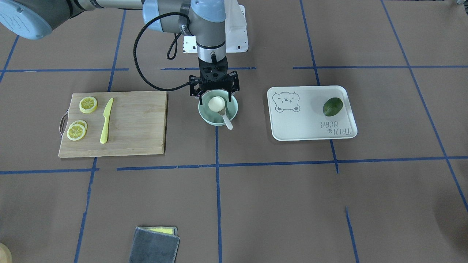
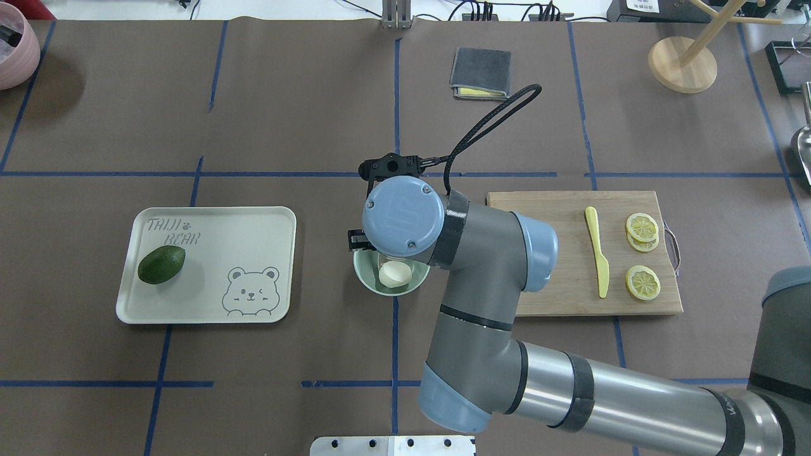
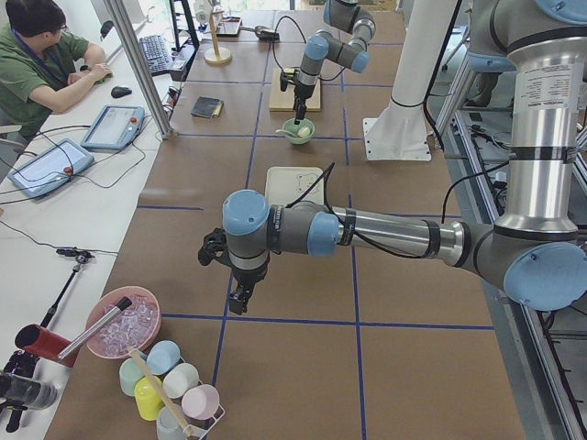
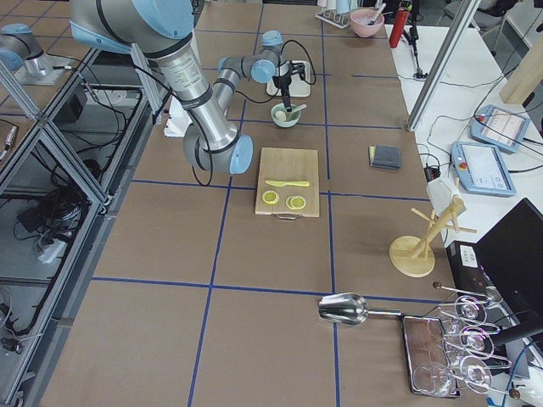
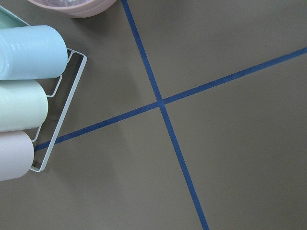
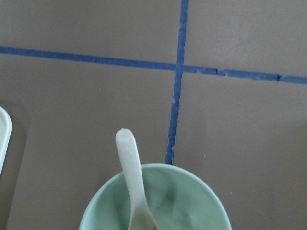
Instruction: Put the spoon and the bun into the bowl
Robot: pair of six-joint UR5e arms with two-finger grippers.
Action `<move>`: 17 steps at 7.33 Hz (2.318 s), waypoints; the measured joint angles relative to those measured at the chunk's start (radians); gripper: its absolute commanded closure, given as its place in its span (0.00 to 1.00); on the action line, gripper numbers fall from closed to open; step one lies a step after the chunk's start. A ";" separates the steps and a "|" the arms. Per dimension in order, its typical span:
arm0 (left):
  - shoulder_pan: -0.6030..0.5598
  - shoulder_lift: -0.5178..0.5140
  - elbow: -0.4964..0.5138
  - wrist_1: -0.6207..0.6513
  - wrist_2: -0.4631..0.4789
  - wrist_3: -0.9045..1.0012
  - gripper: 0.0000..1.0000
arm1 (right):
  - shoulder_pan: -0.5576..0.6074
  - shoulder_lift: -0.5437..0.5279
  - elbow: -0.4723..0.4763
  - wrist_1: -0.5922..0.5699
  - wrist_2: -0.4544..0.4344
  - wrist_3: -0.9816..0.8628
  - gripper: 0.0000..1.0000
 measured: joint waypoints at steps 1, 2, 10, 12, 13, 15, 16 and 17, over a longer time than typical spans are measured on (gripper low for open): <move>0.000 -0.001 -0.002 0.001 0.003 0.002 0.00 | 0.070 -0.007 0.017 -0.022 0.066 -0.064 0.00; 0.000 -0.001 0.000 0.002 0.002 0.004 0.00 | 0.166 -0.033 0.026 -0.039 0.147 -0.173 0.00; 0.000 0.019 0.062 0.014 -0.134 -0.002 0.00 | 0.965 -0.535 0.025 -0.072 0.612 -1.271 0.00; -0.002 0.019 0.072 0.012 -0.156 -0.035 0.00 | 1.055 -0.689 0.027 -0.069 0.629 -1.325 0.00; -0.003 0.016 0.070 0.011 -0.155 -0.050 0.00 | 1.078 -0.743 0.027 -0.067 0.632 -1.329 0.00; -0.005 0.012 0.055 0.010 -0.131 -0.055 0.00 | 1.097 -0.784 0.026 -0.065 0.634 -1.322 0.00; -0.006 0.014 0.032 0.010 -0.087 -0.054 0.00 | 1.098 -0.789 0.026 -0.065 0.636 -1.320 0.00; -0.006 0.017 0.009 0.010 -0.049 -0.053 0.00 | 1.099 -0.790 0.026 -0.066 0.637 -1.319 0.00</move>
